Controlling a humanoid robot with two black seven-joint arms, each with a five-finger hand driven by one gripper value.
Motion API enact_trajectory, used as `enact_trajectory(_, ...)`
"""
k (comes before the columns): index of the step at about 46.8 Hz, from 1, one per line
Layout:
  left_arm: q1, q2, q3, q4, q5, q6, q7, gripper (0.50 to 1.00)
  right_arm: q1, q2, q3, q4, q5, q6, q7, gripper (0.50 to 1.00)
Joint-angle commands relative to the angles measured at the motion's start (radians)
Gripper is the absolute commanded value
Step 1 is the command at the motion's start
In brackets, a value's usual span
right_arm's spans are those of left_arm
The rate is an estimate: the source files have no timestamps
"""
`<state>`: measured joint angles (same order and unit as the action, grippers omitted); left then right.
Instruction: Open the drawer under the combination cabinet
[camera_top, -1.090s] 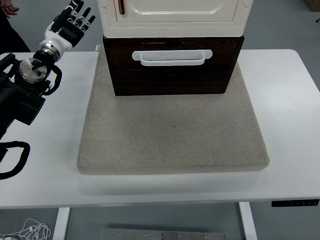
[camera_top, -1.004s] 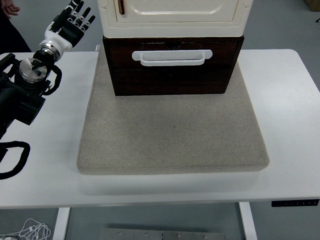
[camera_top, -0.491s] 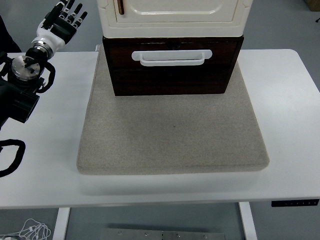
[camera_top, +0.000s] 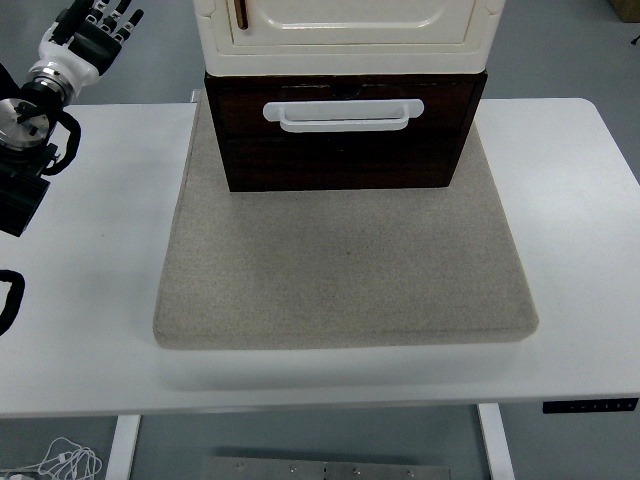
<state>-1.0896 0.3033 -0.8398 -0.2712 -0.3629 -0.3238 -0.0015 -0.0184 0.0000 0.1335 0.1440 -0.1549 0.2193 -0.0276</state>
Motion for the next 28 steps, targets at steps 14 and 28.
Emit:
enact_trajectory(14, -0.145, 0.097, 0.004, -0.002, 0.108, -0.001, 0.000, 1.000, 0.000, 0.000, 0.000, -0.001, 0.000, 0.000, 0.000, 0.926)
enact_trajectory(28, -0.297, 0.184, 0.019, -0.034, 0.193, -0.020, 0.000, 1.000, 0.000, 0.000, 0.000, -0.001, 0.000, 0.000, 0.000, 0.926)
